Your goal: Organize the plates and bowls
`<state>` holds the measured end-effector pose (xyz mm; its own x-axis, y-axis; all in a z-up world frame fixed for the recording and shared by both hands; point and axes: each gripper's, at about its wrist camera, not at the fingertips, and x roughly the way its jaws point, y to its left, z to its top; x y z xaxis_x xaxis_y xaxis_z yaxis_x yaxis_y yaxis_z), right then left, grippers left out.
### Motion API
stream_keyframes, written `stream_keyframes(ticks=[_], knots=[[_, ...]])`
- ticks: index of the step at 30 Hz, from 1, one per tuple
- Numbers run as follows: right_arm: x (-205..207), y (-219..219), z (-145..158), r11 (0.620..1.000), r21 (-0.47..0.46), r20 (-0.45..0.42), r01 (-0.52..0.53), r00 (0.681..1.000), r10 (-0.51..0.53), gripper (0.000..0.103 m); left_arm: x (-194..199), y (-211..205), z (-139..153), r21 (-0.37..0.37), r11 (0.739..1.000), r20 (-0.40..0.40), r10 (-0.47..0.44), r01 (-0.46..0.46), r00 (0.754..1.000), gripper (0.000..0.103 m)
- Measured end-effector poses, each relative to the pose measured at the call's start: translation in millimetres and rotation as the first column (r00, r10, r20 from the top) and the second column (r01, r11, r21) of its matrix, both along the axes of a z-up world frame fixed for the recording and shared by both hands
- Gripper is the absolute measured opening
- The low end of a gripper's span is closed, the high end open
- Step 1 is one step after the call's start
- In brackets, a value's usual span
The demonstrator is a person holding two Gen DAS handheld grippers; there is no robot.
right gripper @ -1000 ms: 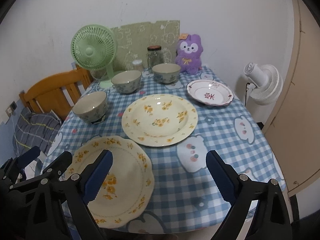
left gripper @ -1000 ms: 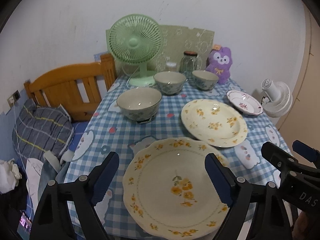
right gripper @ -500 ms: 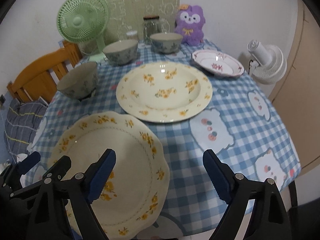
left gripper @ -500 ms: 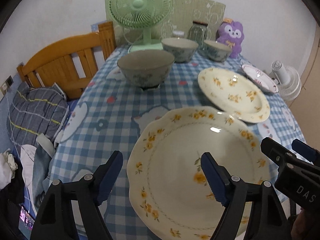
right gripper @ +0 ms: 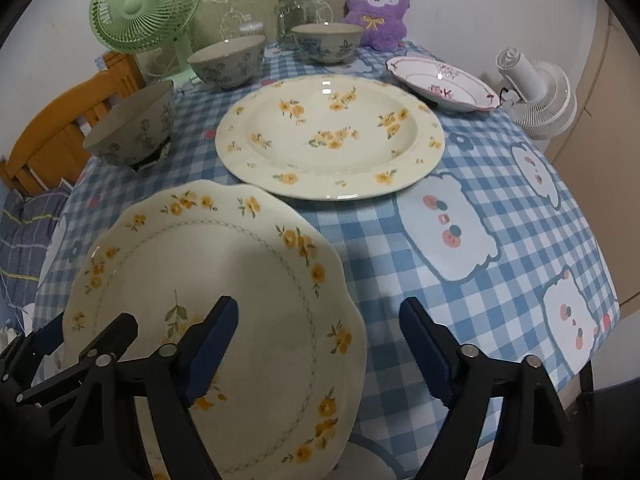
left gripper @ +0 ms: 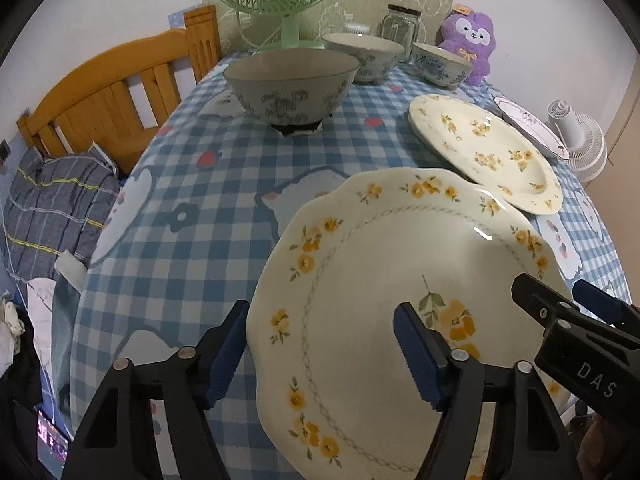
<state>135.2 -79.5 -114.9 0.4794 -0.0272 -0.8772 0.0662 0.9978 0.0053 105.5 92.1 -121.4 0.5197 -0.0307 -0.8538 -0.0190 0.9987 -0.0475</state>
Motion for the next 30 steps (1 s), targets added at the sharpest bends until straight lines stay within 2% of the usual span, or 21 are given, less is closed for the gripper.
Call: stream_keyframes(ticks=[12,27,30], knots=[[11.4,4.0,-13.0,1.0,0.023,-0.039,0.007,0.999,-0.006,0.063,9.0,4.0,-7.7,-0.028,1.0,-0.039,-0.01,0.009,0.999,0.065],[19.9,4.5,-13.6,1.0,0.018,-0.064,-0.022,0.998,0.023,0.063,18.2,6.1,-7.8,-0.035,0.999,-0.052,0.024,-0.026,0.998,0.064],[20.0,5.1,-13.5,0.999,0.019,-0.069,-0.04,0.997,0.041,0.063,17.0,8.2,-7.0,-0.034,0.998,-0.043,0.047,-0.049,0.998,0.058]])
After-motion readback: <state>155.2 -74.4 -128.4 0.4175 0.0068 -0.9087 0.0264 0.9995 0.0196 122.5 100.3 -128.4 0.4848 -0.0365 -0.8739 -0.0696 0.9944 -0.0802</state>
